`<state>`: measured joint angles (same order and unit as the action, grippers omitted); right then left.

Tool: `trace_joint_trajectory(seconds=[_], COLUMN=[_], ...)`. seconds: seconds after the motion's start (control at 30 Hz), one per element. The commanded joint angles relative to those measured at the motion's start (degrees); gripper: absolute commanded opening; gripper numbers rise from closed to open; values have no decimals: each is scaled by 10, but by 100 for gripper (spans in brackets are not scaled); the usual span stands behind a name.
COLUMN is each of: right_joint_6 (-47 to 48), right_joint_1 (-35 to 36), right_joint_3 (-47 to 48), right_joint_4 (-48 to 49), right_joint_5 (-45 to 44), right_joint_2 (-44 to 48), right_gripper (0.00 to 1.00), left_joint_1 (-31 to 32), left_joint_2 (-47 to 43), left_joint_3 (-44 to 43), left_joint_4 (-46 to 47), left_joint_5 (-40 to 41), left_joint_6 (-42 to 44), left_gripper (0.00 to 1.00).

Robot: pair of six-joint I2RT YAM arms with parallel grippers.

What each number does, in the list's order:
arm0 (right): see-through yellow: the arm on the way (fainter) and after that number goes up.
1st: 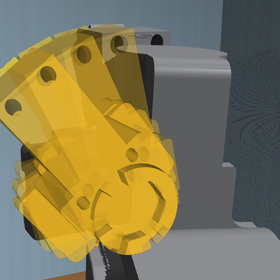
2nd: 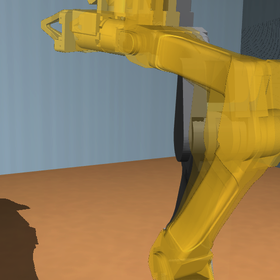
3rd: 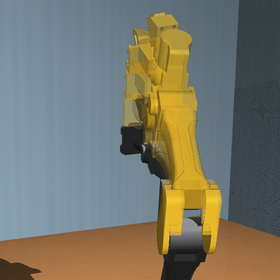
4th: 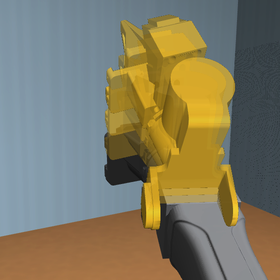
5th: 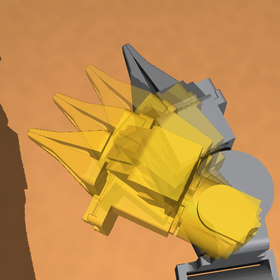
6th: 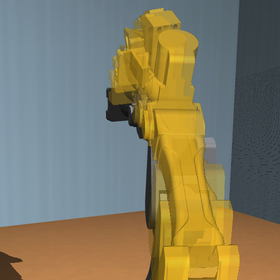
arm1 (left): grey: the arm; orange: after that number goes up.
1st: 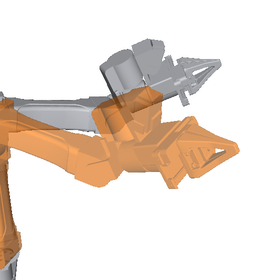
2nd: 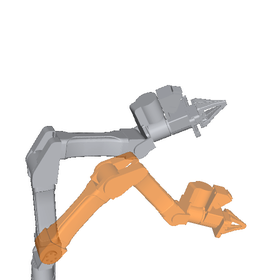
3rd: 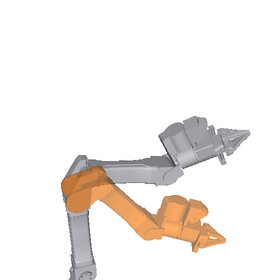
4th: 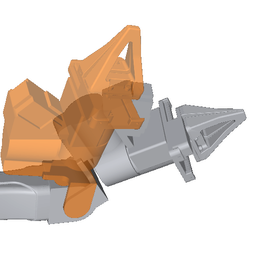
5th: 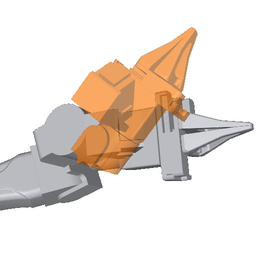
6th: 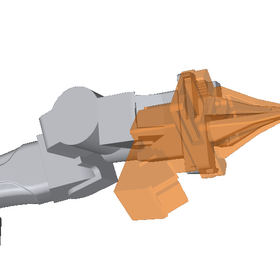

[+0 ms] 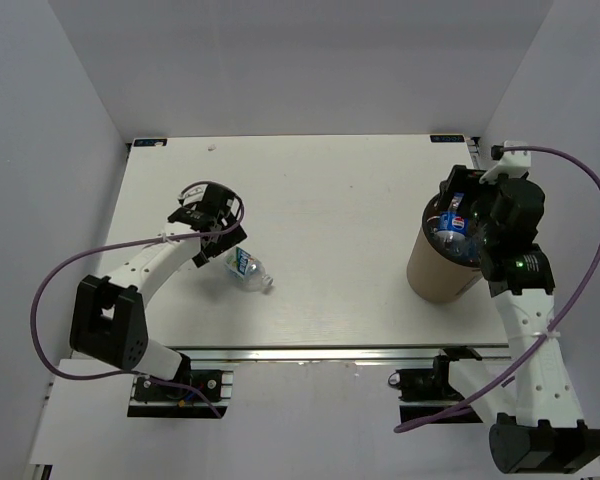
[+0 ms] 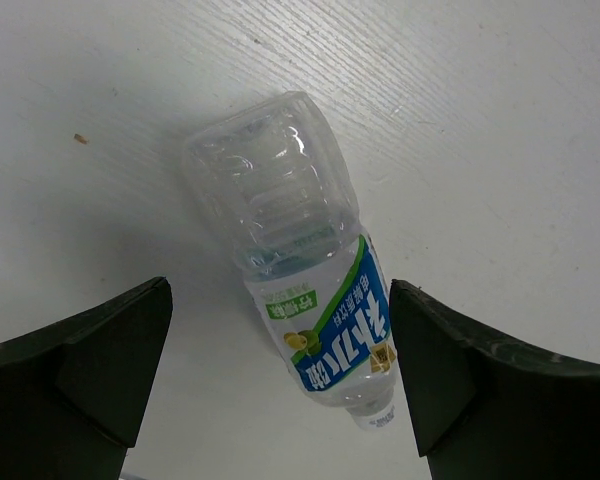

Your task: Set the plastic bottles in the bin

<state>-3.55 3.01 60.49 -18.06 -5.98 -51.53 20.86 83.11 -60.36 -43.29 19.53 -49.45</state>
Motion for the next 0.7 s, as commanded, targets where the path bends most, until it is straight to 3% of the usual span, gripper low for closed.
trace_joint_trajectory(seconds=[0.0,0.1,0.2,0.33,0.47,0.57,0.6,0.67], right_joint_6=[-7,-6,7,25,14,3,-2,-37], right_joint_1=[-3,-3,-3,-3,-2,-1,0,1], right_joint_3=[3,0,-12,-34,-43,-49,-50,-48], right_joint_4=[27,40,69,106,132,148,152,168], right_joint_5=[4,25,103,304,411,449,457,463], right_joint_2=[26,35,42,34,13,-3,-7,-25], right_gripper=[89,89,89,89,89,89,89,89], left_joint_1=[-5,-5,-5,-5,-5,-5,-4,-3], left_joint_2=[13,34,47,78,104,107,105,93], left_joint_3=[1,4,9,13,8,7,3,-11], left_joint_4=[8,14,32,68,80,86,86,99], left_joint_5=[15,9,2,-12,-27,-34,-38,-57], left_joint_6=[-18,-27,-37,-43,-44,-26,-16,26], left_gripper=[98,98,98,98,94,70,45,29])
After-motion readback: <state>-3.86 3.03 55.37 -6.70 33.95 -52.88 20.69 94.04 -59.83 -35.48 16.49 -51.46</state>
